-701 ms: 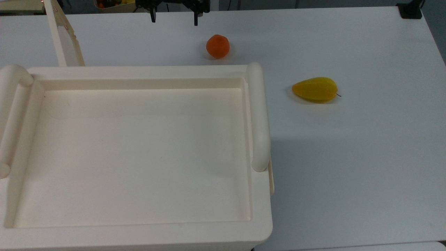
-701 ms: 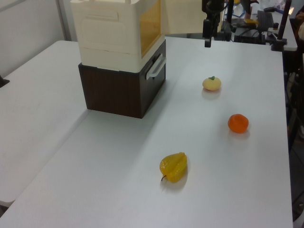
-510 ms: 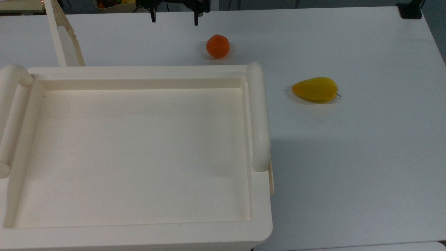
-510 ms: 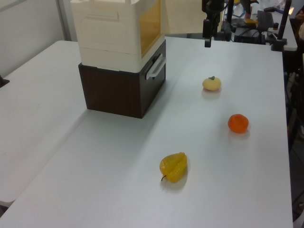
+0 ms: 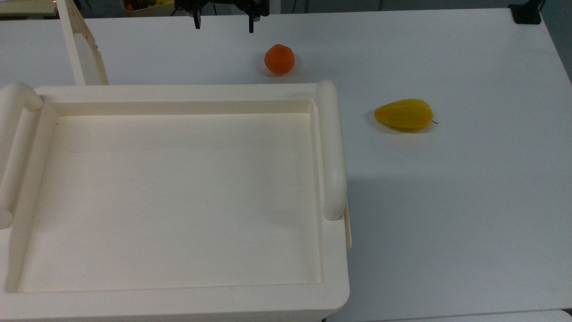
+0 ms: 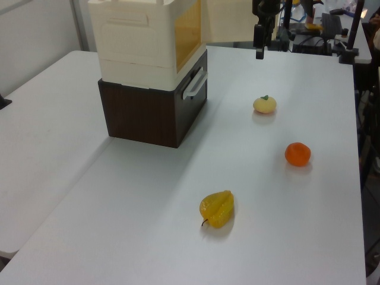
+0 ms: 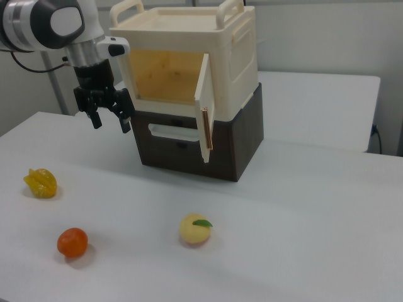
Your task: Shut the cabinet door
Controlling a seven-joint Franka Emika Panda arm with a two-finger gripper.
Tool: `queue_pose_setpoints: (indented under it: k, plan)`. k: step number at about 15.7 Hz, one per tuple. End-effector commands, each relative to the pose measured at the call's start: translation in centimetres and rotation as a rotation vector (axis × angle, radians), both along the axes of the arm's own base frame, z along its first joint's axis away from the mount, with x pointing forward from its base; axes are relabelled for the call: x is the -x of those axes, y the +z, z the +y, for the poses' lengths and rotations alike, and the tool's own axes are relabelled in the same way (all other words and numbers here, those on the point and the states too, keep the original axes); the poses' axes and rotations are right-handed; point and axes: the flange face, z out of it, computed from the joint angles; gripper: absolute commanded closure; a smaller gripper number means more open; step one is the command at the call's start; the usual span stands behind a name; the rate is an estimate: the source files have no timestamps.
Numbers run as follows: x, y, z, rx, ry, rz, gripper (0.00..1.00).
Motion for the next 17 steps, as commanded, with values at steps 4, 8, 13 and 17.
queue_pose_setpoints:
  k: [4,8,13,17]
  plan:
    - [1.1,0.2,0.0,-0.006,0.025,0.013,1.0]
    - [1.0,0.2,-0.2,-0.008,0.02,0.012,1.0]
    - [0.6,2.9,-2.3,-0.012,-0.007,-0.049,1.0]
    - [0.4,7.1,-5.3,-0.013,-0.024,-0.139,1.0]
